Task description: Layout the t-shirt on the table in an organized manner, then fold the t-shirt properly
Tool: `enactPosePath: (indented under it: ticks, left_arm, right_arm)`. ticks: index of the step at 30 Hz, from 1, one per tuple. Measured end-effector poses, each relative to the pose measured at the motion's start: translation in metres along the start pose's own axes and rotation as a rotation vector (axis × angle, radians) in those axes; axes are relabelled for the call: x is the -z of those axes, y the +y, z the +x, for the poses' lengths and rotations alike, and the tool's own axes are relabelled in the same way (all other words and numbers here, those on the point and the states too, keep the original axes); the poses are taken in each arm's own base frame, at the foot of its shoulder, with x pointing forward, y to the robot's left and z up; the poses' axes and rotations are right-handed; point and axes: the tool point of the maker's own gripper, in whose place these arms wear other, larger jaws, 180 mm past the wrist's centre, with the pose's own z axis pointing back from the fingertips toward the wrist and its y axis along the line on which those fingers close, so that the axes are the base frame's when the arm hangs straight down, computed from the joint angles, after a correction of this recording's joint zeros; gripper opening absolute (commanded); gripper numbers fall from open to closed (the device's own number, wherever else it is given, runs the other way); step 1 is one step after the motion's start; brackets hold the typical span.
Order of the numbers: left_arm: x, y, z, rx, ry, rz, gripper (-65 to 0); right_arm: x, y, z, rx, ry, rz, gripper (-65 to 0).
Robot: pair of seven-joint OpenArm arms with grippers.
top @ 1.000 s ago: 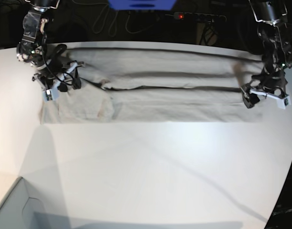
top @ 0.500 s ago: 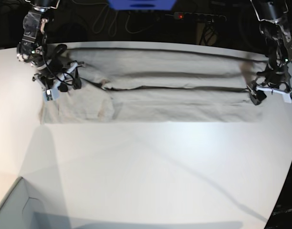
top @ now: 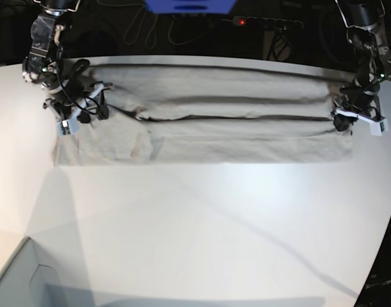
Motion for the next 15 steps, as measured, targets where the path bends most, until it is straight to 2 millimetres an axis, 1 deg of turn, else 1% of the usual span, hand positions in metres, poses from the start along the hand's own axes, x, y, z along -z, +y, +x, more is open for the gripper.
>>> enactPosePath:
  ticks: [1, 4, 6, 10, 15]
  left_arm:
    - [0.000, -0.001, 0.001, 0.003, 0.001, -0.001, -65.0]
    - [-0.003, -0.006, 0.004, 0.041, 0.017, 0.000, -64.4]
    - [-0.006, -0.012, 0.013, 0.073, 0.000, -0.006, -65.0]
    - [-0.011, -0.032, 0.048, 0.130, -0.086, -0.043, -65.0]
    - [-0.023, -0.058, 0.081, 0.188, -0.176, -0.073, -65.0]
  right_arm:
    - [0.000, 0.000, 0.000, 0.001, -0.001, 0.000, -34.7]
    - [0.000, 0.000, 0.000, 0.001, -0.001, 0.000, -34.7]
    - [0.000, 0.000, 0.000, 0.001, -0.001, 0.000, -34.7]
    - [0.001, 0.000, 0.003, 0.000, -0.005, 0.000, -34.7]
    - [0.003, 0.000, 0.005, -0.006, 0.002, 0.000, -34.7]
